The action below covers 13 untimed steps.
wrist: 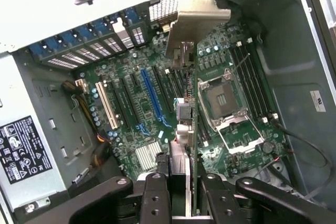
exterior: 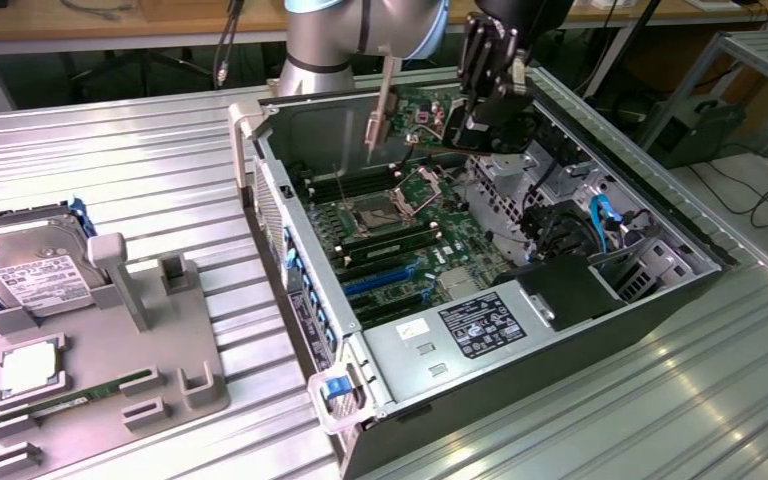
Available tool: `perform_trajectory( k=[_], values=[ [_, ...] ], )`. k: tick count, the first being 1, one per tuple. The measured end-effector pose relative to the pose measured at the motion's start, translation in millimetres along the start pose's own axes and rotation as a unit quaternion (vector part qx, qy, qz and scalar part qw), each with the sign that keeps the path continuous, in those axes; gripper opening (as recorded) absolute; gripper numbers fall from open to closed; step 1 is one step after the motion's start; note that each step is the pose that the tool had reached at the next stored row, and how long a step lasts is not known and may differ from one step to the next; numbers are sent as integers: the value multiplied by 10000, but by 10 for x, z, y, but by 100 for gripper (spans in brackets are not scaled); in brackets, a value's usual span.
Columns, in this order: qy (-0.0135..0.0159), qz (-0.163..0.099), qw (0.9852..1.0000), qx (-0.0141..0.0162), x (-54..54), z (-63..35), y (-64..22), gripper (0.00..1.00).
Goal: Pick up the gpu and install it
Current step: 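Insert the gpu into the slot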
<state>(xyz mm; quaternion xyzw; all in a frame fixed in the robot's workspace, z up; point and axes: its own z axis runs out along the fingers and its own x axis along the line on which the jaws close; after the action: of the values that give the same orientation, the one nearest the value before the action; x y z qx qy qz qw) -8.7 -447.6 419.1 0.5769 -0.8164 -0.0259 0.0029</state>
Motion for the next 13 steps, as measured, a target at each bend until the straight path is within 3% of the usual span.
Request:
perform_trajectory(
  k=[7,13],
  values=[
    [17,-380,9993,-10,0,0,0,28],
    [33,-733,9973,-17,0,1,0,28]
  ],
)
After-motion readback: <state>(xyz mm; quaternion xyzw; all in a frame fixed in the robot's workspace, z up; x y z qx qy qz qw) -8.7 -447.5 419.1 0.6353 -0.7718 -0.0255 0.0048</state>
